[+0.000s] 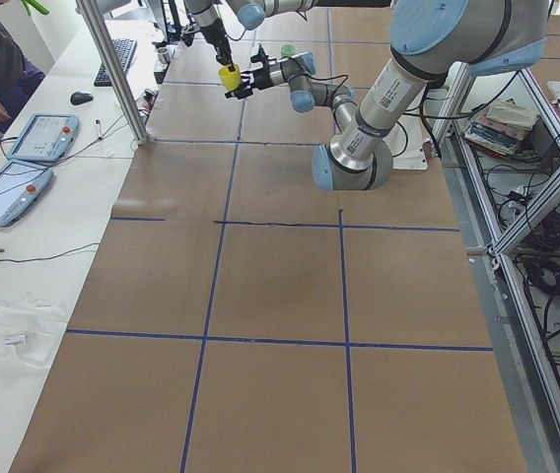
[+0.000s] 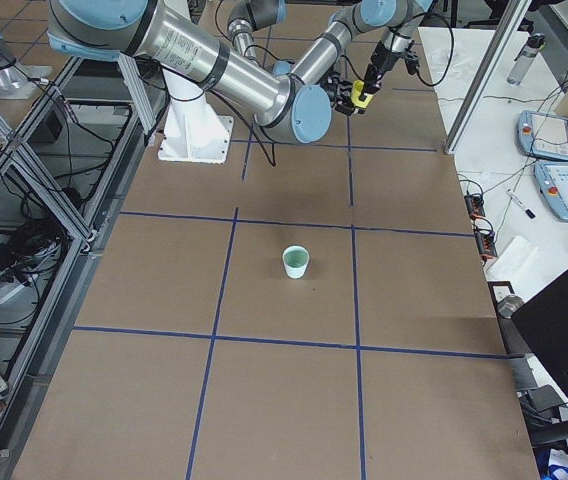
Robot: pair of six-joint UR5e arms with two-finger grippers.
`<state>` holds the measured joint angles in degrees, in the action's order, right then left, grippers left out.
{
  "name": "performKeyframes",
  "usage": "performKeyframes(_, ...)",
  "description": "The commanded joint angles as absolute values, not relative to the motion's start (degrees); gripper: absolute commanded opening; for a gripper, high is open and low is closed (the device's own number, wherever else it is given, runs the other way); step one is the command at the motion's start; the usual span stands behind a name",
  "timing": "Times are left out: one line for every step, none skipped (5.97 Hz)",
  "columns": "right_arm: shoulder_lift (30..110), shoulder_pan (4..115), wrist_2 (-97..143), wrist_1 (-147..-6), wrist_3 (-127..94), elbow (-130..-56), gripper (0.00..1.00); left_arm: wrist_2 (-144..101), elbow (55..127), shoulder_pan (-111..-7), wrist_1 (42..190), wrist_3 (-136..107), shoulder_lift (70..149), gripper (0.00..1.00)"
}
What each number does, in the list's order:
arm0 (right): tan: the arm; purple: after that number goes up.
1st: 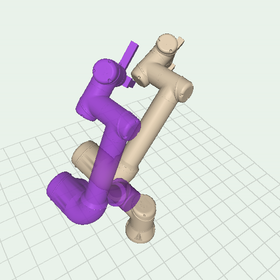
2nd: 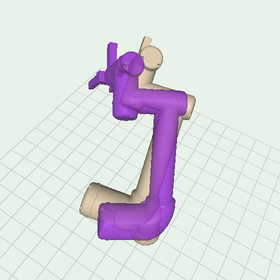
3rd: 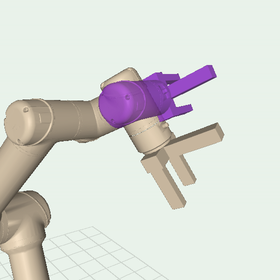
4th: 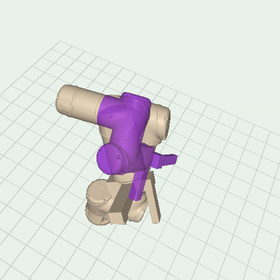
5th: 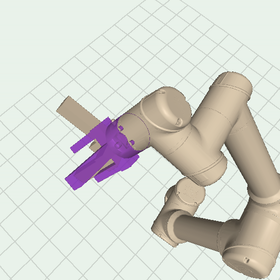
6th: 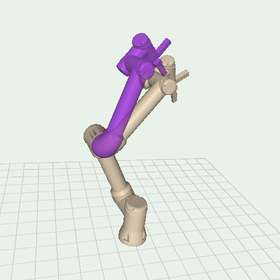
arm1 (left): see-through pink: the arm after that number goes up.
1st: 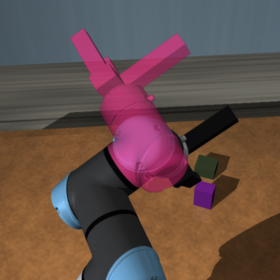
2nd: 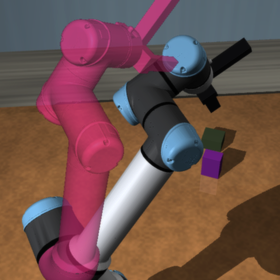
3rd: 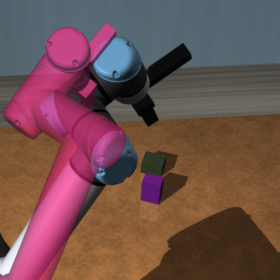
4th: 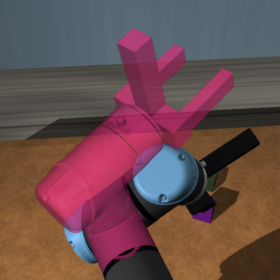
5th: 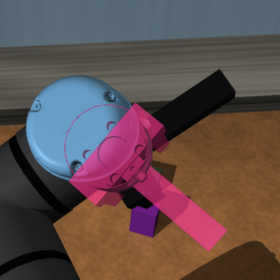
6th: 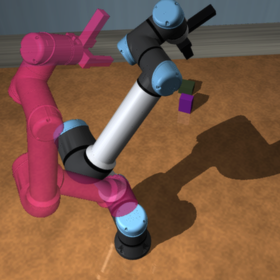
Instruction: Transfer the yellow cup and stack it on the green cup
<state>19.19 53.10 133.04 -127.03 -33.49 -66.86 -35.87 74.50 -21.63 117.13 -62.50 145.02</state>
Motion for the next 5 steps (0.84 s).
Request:
performKeyframes(18.9, 54.83, 133.85, -127.0, -34.01, -69.59, 0.0, -35.86, 74.62, -21.62, 117.25, -62.58, 143.63, 1.0)
performKeyframes(17.42, 56.93, 135.68, -126.83, -34.54, -70.04, 0.0, -35.95, 74.62, -21.53, 117.25, -62.67, 143.27, 1.0)
performKeyframes(15.84, 59.65, 136.92, -126.83, -34.54, -70.05, 0.0, -36.03, 74.62, -21.53, 117.25, -62.67, 142.83, 1.0)
performKeyframes(15.21, 63.16, 138.06, -126.57, -34.37, -70.05, 0.0, -36.3, 74.71, -21.62, 117.25, -62.58, 141.87, 1.0)
performKeyframes(15.21, 65.72, 139.64, -126.48, -33.67, -70.05, 0.0, -36.39, 74.79, -21.62, 118.12, -62.4, 140.46, 1.0)
